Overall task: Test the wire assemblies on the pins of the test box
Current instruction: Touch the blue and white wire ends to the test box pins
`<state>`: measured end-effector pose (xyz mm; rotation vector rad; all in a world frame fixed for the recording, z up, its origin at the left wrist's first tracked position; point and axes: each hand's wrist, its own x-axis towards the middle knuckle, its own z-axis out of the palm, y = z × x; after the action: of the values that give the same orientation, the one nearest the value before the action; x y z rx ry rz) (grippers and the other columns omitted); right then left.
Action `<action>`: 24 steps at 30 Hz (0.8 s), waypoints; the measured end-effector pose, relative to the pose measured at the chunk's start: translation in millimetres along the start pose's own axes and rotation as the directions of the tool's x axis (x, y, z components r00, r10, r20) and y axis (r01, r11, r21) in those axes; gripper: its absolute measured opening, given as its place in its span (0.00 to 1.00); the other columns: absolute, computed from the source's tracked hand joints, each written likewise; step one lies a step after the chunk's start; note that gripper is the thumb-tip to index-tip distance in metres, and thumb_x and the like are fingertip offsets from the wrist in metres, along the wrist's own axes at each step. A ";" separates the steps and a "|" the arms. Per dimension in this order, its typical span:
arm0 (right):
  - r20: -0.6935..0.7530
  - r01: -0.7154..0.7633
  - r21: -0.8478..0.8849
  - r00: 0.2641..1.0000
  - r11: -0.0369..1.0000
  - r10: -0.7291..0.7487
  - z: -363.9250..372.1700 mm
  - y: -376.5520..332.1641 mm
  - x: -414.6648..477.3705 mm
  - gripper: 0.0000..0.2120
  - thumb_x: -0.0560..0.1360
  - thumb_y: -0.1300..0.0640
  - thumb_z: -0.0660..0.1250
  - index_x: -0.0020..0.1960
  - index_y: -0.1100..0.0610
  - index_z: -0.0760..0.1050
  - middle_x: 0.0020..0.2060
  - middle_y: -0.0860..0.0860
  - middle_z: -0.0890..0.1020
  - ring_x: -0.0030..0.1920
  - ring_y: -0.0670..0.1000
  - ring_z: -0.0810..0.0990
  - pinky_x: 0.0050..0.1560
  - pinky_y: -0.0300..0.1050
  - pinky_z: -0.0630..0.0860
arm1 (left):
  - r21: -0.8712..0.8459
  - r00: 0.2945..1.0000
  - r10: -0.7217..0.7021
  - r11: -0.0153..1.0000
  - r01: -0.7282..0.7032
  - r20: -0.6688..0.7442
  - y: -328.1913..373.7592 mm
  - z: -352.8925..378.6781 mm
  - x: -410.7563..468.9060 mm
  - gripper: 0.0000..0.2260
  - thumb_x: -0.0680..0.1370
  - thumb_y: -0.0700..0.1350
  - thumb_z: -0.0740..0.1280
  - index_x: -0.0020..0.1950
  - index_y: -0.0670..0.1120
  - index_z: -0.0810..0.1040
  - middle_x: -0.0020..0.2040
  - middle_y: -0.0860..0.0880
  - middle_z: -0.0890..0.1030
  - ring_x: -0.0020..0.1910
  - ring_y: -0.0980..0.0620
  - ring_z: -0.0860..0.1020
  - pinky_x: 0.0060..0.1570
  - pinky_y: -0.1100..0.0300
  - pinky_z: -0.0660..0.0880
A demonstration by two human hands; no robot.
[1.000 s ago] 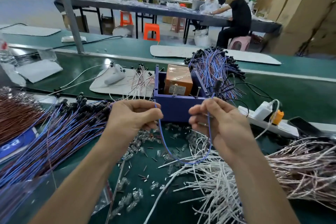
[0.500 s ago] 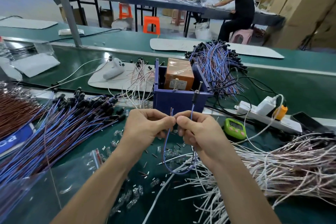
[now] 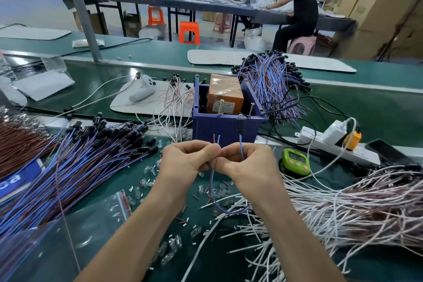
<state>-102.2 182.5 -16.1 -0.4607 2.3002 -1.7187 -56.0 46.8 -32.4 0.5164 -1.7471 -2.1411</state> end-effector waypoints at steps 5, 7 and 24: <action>-0.035 0.009 -0.098 0.999 0.995 -0.012 4.1 -5.9 -5.2 0.07 0.65 0.46 0.81 0.39 0.46 0.86 0.32 0.44 0.86 0.36 0.44 0.85 0.43 0.48 0.83 | -0.157 0.999 -0.048 0.986 0.051 0.023 3.7 2.6 -5.1 0.09 0.60 0.51 0.80 0.36 0.49 0.88 0.34 0.48 0.85 0.34 0.55 0.81 0.38 0.66 0.77; -0.001 0.001 -0.012 1.000 1.000 -0.001 7.9 -7.7 -6.4 0.06 0.65 0.48 0.81 0.40 0.48 0.87 0.33 0.47 0.87 0.37 0.49 0.86 0.46 0.53 0.84 | -0.209 0.998 -0.054 0.976 0.062 0.040 5.0 2.4 -5.5 0.10 0.57 0.51 0.78 0.35 0.49 0.88 0.33 0.49 0.85 0.33 0.57 0.81 0.37 0.67 0.77; 0.186 -0.091 -0.043 0.978 0.995 0.097 -1.9 -3.1 -7.9 0.04 0.65 0.59 0.80 0.37 0.55 0.86 0.32 0.55 0.85 0.33 0.49 0.80 0.37 0.44 0.78 | -0.197 0.987 -0.153 0.970 0.139 -0.057 17.2 -38.7 16.6 0.03 0.71 0.41 0.75 0.43 0.43 0.86 0.34 0.50 0.83 0.35 0.55 0.77 0.42 0.63 0.74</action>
<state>-95.3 186.4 -12.6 -0.4901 2.1836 -1.5251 -51.8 2.4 -23.7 0.6785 -1.4854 -2.3308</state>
